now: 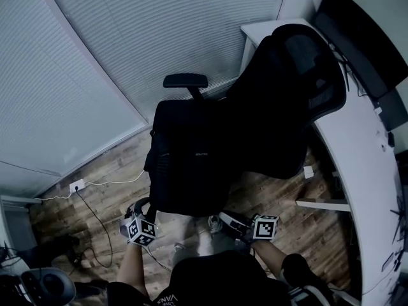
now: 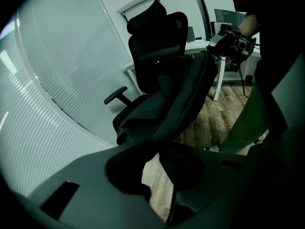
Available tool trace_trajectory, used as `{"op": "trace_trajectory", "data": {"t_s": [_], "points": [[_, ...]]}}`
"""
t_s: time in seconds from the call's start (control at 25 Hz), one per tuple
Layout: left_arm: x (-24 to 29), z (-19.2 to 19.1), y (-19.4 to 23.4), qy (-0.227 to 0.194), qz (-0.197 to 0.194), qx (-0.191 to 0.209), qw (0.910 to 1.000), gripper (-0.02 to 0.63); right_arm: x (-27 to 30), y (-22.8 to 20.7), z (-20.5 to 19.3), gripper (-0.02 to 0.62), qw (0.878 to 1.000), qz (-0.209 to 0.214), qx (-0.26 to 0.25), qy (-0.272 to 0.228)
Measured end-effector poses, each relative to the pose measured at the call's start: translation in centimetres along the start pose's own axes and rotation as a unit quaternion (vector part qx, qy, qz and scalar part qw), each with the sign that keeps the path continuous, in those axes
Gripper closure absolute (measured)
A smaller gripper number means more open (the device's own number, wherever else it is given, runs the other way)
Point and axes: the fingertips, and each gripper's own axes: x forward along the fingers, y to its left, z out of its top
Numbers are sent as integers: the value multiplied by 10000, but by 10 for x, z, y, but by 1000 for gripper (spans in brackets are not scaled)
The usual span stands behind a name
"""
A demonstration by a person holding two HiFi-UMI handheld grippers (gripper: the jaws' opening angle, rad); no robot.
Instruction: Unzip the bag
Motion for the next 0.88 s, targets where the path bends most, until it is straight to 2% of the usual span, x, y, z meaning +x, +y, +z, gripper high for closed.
{"op": "trace_trajectory", "data": {"t_s": [0.32, 0.52, 0.64, 0.88], "points": [[-8, 0, -2, -86, 44, -110, 9999, 511, 7, 5, -17, 548, 9959, -485, -730, 240], [-22, -3, -7, -164, -54, -256, 9995, 474, 3, 9, -29, 544, 9872, -975, -1230, 271], [-34, -4, -15, -305, -105, -270, 9991, 463, 1, 14, -38, 469, 9820, -1179, -1445, 292], [-65, -1, -29, -713, -41, -483, 9963, 437, -4, 29, -54, 460, 9695, -1515, -1921, 171]]}}
